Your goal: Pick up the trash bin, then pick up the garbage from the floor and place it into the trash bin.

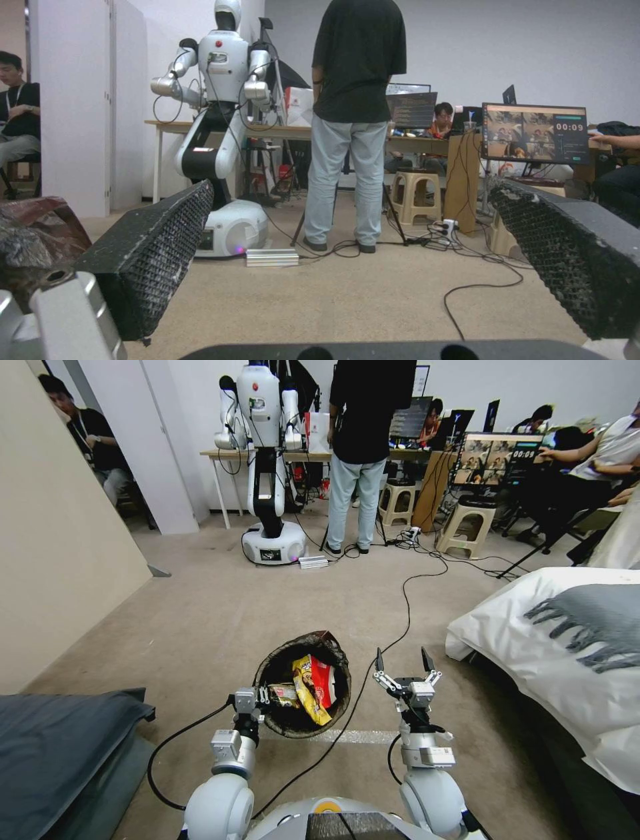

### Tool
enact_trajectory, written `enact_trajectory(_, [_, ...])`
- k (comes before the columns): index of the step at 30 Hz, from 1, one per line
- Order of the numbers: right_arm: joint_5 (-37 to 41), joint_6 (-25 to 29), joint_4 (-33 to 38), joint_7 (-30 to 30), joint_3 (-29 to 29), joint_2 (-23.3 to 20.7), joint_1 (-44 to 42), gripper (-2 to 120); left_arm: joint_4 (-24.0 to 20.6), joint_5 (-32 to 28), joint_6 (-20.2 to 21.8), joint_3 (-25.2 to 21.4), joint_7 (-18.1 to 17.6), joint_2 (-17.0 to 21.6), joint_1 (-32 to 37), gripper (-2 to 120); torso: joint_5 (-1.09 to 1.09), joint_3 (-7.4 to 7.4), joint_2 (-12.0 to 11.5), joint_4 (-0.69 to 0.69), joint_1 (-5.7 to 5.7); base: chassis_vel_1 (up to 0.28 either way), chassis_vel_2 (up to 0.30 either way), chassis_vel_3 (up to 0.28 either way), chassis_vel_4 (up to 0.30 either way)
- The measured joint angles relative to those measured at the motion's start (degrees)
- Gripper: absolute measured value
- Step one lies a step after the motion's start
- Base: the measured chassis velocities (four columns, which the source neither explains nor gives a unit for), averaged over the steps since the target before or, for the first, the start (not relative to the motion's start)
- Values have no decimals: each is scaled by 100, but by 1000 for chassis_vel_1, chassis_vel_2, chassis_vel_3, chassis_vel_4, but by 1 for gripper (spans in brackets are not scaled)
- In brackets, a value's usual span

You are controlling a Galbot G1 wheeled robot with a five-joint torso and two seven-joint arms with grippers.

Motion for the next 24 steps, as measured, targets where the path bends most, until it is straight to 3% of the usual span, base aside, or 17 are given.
enact_trajectory(3, [-23, 16, -3, -3, 0, 1, -4, 100, 44, -154, 174, -111, -100, -1, -86, 0, 0, 0, 0, 0, 0, 0, 0, 0, 0])
enact_trajectory(10, [-82, 61, -17, -20, -9, 3, -22, 100, 388, -1215, 958, -443, -470, 78, -430, 0, -1, 0, 0, 1, 0, 0, 0, 0, 0])
enact_trajectory(24, [-150, 114, -22, -46, -14, 6, -94, 100, 1052, -1947, 1475, -715, -800, 108, -786, 0, 0, 0, 0, 1, 0, 0, 0, 0, 0])
